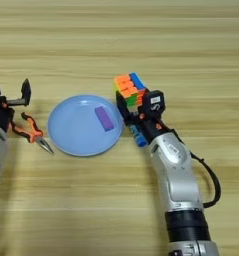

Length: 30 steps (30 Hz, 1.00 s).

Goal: Move the objects on the table

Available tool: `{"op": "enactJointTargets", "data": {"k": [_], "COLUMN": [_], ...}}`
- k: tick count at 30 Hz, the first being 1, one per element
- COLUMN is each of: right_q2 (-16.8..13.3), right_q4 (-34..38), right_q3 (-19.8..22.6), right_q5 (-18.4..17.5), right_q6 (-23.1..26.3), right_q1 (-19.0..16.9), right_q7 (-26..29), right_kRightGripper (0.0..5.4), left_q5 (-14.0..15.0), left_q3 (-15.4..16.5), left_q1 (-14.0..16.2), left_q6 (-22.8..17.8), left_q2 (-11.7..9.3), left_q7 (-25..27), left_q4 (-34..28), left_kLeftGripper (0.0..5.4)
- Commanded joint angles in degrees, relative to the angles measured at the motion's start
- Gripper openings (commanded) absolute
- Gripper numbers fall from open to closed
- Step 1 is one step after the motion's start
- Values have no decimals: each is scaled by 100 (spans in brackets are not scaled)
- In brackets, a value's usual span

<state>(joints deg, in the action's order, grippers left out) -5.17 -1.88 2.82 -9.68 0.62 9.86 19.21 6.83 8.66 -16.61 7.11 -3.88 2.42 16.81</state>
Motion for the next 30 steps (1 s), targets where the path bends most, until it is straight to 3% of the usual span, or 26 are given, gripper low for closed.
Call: {"op": "enactJointTargets", "data": {"k": [1,9,20,29,30], "right_q2": [-334,-610,-627,-659,-663], "right_q4": [77,-469,-1961,-2370,-2378], "right_q3": [489,985,1014,1008,998], "right_q5": [-148,-260,-156,-138,-126], "right_q6": [52,-104,-590,-831,-847], "right_q1": [-164,-285,13,125,127], "right_q7": [-141,-248,-261,-267,-271], "right_kRightGripper": [336,336,336,336,364], "left_q5": [-32,-23,-18,-17,-17], "left_q3": [-16,-11,-1,8,8], "left_q1": [3,-13,2,3,4], "left_q6": [-82,-90,-98,-97,-98], "left_q2": [-5,-21,-42,-50,-51], "left_q7": [-42,-27,-9,-12,-12], "left_q4": [-53,-47,-70,-75,-78], "left_kLeftGripper": [540,540,540,540,540]}}
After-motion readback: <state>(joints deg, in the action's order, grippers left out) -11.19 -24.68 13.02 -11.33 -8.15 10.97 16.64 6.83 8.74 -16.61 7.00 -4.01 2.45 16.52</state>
